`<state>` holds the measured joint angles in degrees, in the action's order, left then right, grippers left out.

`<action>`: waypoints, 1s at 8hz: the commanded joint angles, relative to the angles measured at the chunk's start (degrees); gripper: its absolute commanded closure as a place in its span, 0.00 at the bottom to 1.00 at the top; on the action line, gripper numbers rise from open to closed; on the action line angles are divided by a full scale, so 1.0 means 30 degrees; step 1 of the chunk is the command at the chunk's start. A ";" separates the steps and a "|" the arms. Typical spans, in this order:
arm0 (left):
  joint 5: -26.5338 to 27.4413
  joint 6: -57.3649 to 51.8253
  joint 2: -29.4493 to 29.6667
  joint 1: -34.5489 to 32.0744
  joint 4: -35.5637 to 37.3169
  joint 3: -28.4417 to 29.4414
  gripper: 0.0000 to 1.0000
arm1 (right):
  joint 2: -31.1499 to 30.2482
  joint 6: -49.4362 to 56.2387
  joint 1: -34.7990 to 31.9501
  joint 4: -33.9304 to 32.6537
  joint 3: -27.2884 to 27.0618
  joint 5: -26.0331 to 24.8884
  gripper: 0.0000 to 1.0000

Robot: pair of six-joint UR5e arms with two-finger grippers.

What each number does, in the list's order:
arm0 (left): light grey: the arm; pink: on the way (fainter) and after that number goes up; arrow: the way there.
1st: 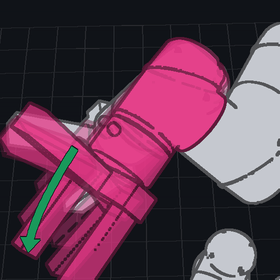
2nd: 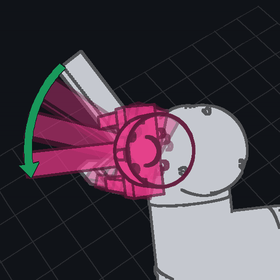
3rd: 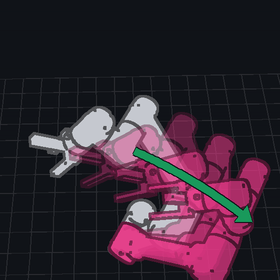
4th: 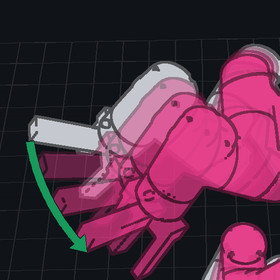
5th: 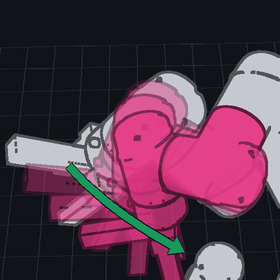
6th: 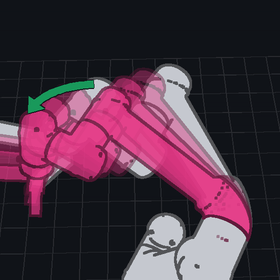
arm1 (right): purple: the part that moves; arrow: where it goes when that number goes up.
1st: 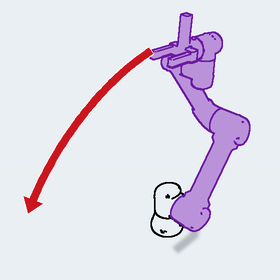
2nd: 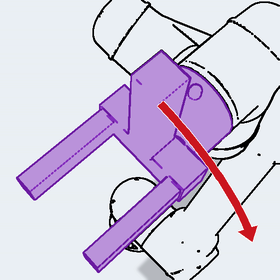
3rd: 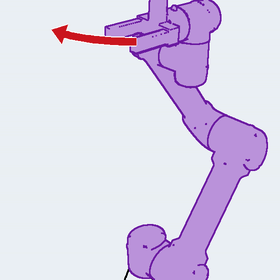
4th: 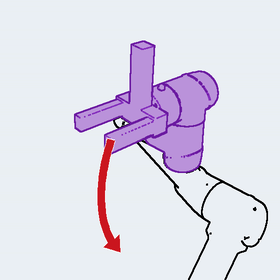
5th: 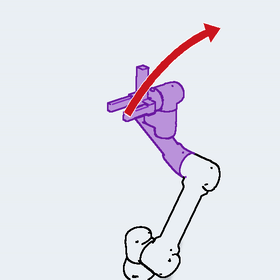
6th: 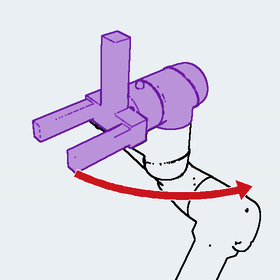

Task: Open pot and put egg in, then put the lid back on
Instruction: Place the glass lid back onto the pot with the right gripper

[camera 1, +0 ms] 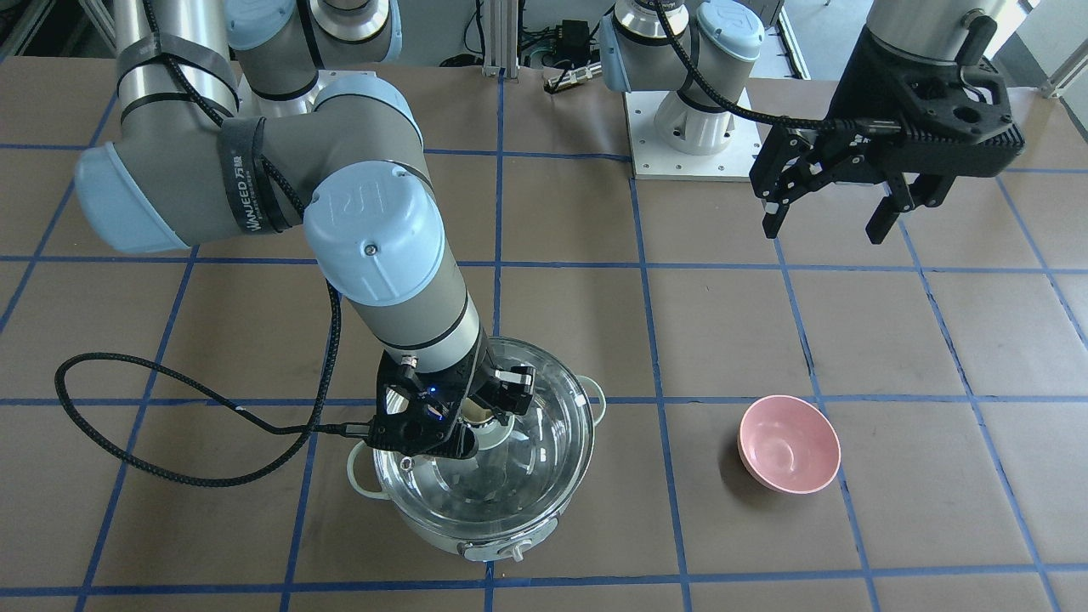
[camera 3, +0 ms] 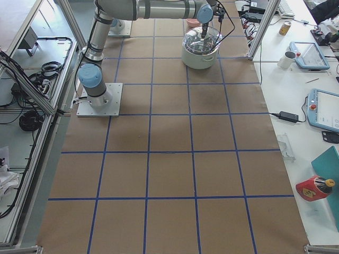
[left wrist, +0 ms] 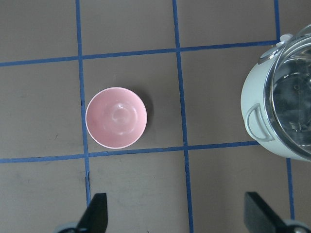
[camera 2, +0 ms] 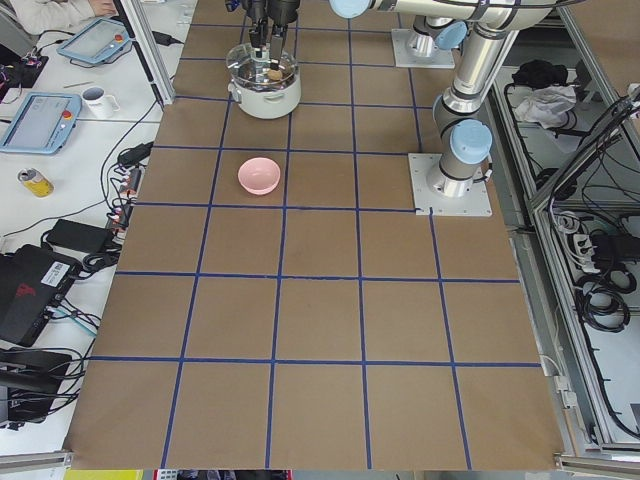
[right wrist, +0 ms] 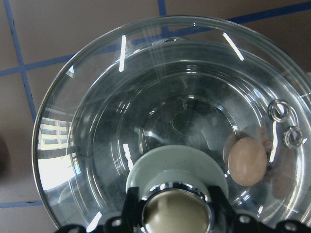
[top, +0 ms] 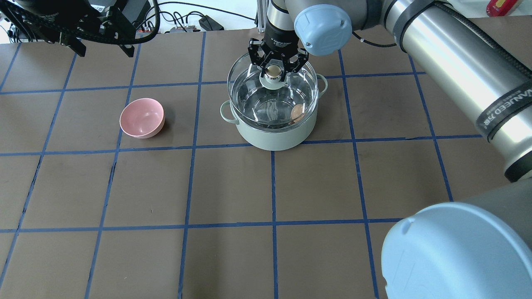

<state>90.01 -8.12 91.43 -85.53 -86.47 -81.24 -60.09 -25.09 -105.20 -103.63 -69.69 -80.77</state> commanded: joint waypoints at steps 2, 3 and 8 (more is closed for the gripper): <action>-0.0385 0.0657 0.0051 0.0003 0.0053 -0.0196 0.00 | 0.0109 0.0073 -0.0001 0.0382 -0.0149 0.0030 1.00; -0.0356 0.0686 0.0051 -0.0025 0.0082 -0.0197 0.00 | 0.0109 0.0073 -0.0001 0.0529 -0.0178 0.0030 1.00; -0.0356 0.0979 0.0051 -0.0142 0.0082 -0.0372 0.00 | 0.0372 0.0102 -0.0001 0.0882 -0.0178 0.0089 1.00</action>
<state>88.91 -5.46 91.58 -85.63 -86.23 -82.22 -59.38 -24.81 -105.20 -101.01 -70.23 -80.60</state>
